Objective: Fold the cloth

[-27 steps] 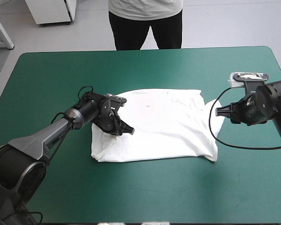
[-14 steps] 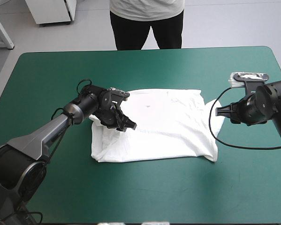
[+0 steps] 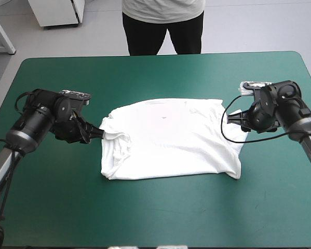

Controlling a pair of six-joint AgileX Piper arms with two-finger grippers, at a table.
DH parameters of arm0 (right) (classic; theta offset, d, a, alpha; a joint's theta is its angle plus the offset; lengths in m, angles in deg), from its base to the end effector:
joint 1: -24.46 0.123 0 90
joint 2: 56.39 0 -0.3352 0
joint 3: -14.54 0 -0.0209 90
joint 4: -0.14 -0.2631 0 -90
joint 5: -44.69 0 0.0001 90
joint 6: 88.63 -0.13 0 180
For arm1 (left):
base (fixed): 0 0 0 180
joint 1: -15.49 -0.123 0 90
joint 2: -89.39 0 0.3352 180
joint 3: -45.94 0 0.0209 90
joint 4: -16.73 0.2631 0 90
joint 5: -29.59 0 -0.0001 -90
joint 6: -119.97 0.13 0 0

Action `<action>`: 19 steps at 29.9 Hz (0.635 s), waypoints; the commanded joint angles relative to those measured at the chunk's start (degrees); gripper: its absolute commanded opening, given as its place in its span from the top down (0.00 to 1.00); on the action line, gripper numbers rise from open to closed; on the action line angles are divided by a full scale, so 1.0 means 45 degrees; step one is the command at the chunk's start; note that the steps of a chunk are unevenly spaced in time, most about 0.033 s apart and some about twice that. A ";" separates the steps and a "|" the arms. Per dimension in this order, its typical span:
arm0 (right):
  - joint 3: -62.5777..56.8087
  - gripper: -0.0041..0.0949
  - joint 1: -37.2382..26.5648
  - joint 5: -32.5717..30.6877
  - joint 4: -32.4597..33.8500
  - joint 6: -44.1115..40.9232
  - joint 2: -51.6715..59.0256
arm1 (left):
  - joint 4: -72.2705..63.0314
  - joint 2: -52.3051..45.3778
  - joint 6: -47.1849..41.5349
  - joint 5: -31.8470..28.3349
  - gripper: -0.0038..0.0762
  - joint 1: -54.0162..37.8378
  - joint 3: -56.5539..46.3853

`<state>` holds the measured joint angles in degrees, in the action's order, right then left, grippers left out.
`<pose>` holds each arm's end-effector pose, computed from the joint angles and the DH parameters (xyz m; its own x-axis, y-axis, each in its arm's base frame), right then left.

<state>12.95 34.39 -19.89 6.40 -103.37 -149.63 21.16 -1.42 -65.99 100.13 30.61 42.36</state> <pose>0.3258 0.0440 0.3353 -0.9297 0.0481 -0.3653 0.0580 0.9982 -0.0162 0.2885 -0.0682 0.3421 -0.9404 0.1734 -0.2927 0.1669 0.9848 0.0470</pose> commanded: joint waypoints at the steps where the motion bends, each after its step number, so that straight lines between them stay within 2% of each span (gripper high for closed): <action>1: 0.0414 0.49 -0.0842 0.1089 -0.1025 0.0645 -0.0518 | 0.0082 -0.0907 0.0033 0.0220 0.50 -0.0138 0.0200; 4: 0.0500 0.46 -0.1859 0.1354 -0.2233 0.1576 -0.1474 | -0.0044 -0.1022 0.0033 0.0220 0.50 -0.0138 0.0200; 7: 0.0864 0.43 -0.2355 0.1354 -0.2732 0.2134 -0.2265 | -0.0077 -0.1022 0.0033 0.0196 0.50 -0.0113 0.0200; 19: 0.2437 0.43 -0.2378 0.1517 -0.2498 0.2233 -0.4280 | -0.0077 -0.1022 -0.0021 0.0167 0.50 -0.0113 0.0200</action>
<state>21.62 24.03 -13.72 -4.84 -93.98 -170.29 20.92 -4.04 -65.93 100.45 30.15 41.92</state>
